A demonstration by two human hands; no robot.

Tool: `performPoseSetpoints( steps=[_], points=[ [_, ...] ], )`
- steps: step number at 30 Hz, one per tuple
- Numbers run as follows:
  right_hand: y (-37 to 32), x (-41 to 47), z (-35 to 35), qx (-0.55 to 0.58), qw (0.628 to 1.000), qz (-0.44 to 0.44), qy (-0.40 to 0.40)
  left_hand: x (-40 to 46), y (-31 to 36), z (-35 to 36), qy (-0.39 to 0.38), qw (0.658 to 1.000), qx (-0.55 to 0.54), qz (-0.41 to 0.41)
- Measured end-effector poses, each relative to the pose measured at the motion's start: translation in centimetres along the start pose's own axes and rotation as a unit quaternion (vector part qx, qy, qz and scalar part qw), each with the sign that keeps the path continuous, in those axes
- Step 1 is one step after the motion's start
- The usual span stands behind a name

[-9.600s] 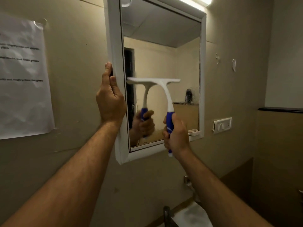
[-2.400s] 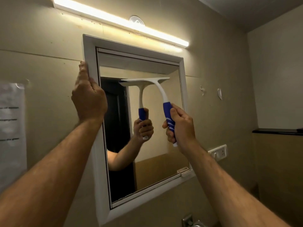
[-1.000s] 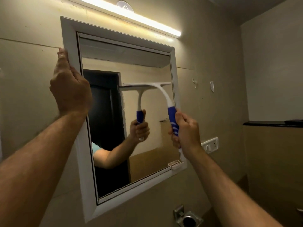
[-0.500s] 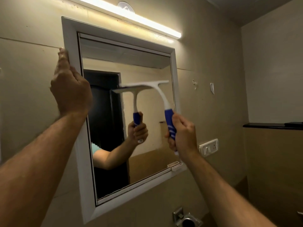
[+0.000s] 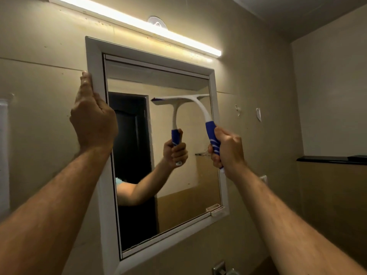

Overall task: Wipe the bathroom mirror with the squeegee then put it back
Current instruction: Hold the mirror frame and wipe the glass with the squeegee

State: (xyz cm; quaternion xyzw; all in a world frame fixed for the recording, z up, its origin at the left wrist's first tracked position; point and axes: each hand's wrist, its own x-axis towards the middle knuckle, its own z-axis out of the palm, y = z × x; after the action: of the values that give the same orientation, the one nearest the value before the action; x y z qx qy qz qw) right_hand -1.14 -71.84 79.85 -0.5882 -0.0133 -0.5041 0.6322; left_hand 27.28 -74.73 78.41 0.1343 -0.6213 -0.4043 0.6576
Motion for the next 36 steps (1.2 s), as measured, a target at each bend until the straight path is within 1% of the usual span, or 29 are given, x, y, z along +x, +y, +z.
performPoseSetpoints(
  steps=[1,2,3,5,6,8,10,12,15,19,20,24,27,30,32,36],
  points=[
    [-0.5,0.6,0.1,-0.007,1.0,-0.009,0.007,0.0,0.2,1.4,0.009,1.0,-0.004,0.022],
    [-0.7,1.3,0.4,-0.016,1.0,-0.02,0.015,0.0,0.7,2.3,0.016,0.999,0.018,0.032],
    [-1.2,2.0,0.7,-0.024,0.999,-0.025,0.021,0.5,1.3,2.6,0.024,0.999,0.018,0.027],
    [-2.4,3.1,1.4,-0.025,0.999,-0.026,0.024,1.4,2.2,3.4,-0.008,1.0,-0.007,0.017],
    [-2.5,3.6,1.8,-0.021,0.999,-0.023,0.026,1.4,2.4,3.3,-0.025,0.999,-0.032,0.004],
    [-1.9,3.5,2.1,-0.004,1.0,-0.009,0.018,0.6,2.5,3.1,-0.036,0.997,-0.065,-0.015],
    [-0.6,2.4,1.7,0.002,1.0,-0.005,0.012,-0.6,1.7,3.0,-0.03,0.995,-0.078,-0.06],
    [1.1,1.1,0.8,-0.002,1.0,-0.004,0.01,-1.5,0.8,2.6,-0.043,0.991,-0.088,-0.096],
    [2.1,0.4,-0.4,-0.017,1.0,-0.009,0.01,-1.9,-0.1,2.1,-0.04,0.993,-0.067,-0.09],
    [-0.3,2.0,0.5,-0.016,0.999,-0.03,0.01,-0.6,2.1,2.4,0.006,0.996,-0.054,-0.066],
    [-0.8,2.4,0.9,-0.016,0.999,-0.033,0.006,-0.2,2.6,2.4,0.003,0.996,-0.057,-0.061],
    [-0.7,2.6,1.2,-0.02,1.0,-0.022,0.006,0.2,2.6,2.3,-0.034,0.991,-0.092,-0.094],
    [1.1,0.9,0.4,-0.027,0.999,-0.003,0.023,-0.9,0.8,1.5,-0.055,0.985,-0.111,-0.119],
    [2.5,-1.2,0.1,-0.036,0.999,0.01,0.035,-2.5,0.0,0.7,-0.098,0.979,-0.118,-0.137],
    [2.2,-1.7,0.3,-0.04,0.998,0.004,0.038,-3.0,0.3,0.5,-0.088,0.984,-0.095,-0.125],
    [0.3,0.0,1.4,-0.029,0.998,-0.002,0.055,-1.9,2.1,1.8,-0.026,0.993,-0.049,-0.105]
  ],
)
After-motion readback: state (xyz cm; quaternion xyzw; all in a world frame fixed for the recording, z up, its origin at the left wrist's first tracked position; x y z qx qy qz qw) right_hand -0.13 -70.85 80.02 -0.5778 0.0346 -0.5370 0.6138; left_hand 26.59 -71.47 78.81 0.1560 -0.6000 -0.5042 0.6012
